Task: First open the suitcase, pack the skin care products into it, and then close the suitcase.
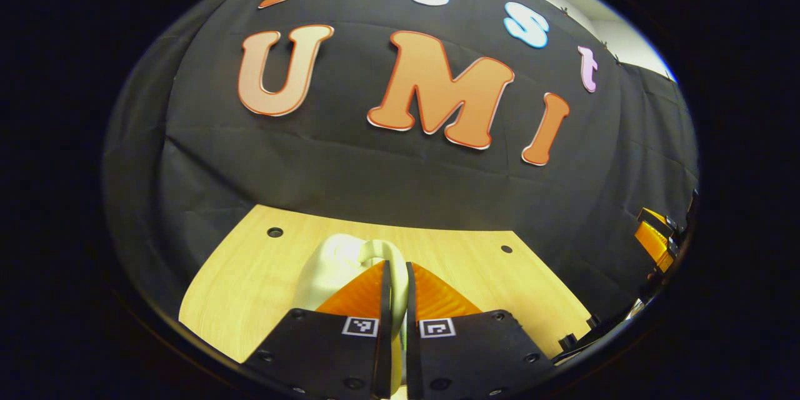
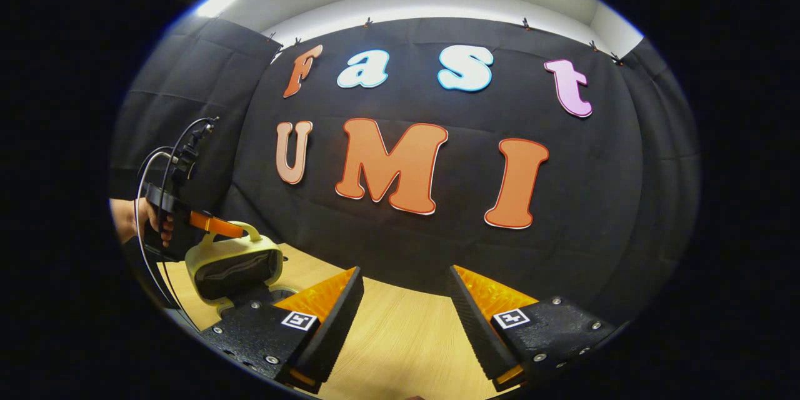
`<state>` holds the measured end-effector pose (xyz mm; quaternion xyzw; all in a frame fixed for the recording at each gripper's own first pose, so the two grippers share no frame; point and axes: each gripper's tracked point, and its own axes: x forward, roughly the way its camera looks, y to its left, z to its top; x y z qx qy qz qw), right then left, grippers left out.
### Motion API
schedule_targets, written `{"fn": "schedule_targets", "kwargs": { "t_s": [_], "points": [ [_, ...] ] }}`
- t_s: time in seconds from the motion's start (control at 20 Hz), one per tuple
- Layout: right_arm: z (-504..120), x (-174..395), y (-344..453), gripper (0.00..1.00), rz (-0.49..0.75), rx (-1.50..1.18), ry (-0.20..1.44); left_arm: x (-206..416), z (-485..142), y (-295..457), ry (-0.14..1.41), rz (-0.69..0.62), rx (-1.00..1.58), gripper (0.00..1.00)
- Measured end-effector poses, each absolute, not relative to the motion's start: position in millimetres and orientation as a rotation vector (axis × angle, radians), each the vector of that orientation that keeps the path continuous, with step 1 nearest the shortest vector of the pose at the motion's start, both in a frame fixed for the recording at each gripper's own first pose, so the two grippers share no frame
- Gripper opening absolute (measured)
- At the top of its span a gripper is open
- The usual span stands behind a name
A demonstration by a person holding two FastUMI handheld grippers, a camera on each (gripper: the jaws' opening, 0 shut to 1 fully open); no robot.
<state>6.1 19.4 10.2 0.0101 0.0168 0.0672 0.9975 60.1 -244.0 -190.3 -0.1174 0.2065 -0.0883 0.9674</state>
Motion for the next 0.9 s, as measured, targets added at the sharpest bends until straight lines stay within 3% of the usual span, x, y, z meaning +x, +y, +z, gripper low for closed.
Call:
{"fn": "schedule_targets", "kwargs": {
  "t_s": [0.5,0.9],
  "points": [
    [-18,0,18,0.87,0.146,0.05,0.082,61,-253,-368,0.538,-0.328,-0.261,0.1],
    [-37,-8,13,0.87,0.15,0.067,0.122,51,-306,-429,0.649,-0.311,-0.246,0.1]
  ]
}}
